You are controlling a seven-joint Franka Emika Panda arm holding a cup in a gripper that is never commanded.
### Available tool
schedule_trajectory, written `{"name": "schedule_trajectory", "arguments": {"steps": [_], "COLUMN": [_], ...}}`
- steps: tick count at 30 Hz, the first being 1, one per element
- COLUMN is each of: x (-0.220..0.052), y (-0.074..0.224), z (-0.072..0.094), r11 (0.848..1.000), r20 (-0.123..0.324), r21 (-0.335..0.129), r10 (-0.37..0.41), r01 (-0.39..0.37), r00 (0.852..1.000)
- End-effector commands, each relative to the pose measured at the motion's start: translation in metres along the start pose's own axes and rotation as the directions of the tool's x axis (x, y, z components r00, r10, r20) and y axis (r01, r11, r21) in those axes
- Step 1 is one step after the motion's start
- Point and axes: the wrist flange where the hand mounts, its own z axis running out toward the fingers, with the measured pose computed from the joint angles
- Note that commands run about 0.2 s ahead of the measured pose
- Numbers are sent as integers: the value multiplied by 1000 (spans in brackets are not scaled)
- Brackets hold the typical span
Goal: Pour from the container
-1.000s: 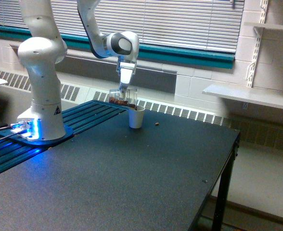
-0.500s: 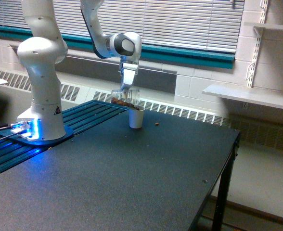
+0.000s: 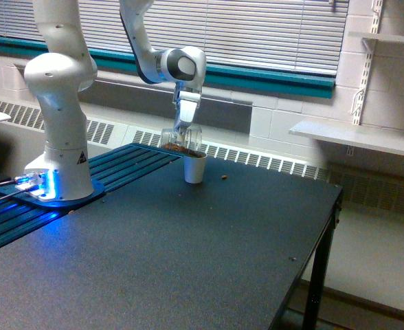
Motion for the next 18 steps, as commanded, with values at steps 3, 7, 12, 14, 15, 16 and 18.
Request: {"name": "schedule_trajectory", "arguments": {"steps": [3,7,12,14,15,16,18], "x": [3,4,7,8,8,9,10], "y": [-5,-8,-12,-14,-14,-15,-17], "z": [1,1,0,0,0,0,0], "r11": [1000,999,999,999,999,999,999], "r20": [8,11,10,11,11,10,10], "r21": [-6,-4,-4,-4,-4,-4,-5], "r10": [-28,-33,-40,-43,-45,-46,-49], "r01": [28,33,40,43,45,46,49], "r00": [1000,999,999,999,999,999,999]}}
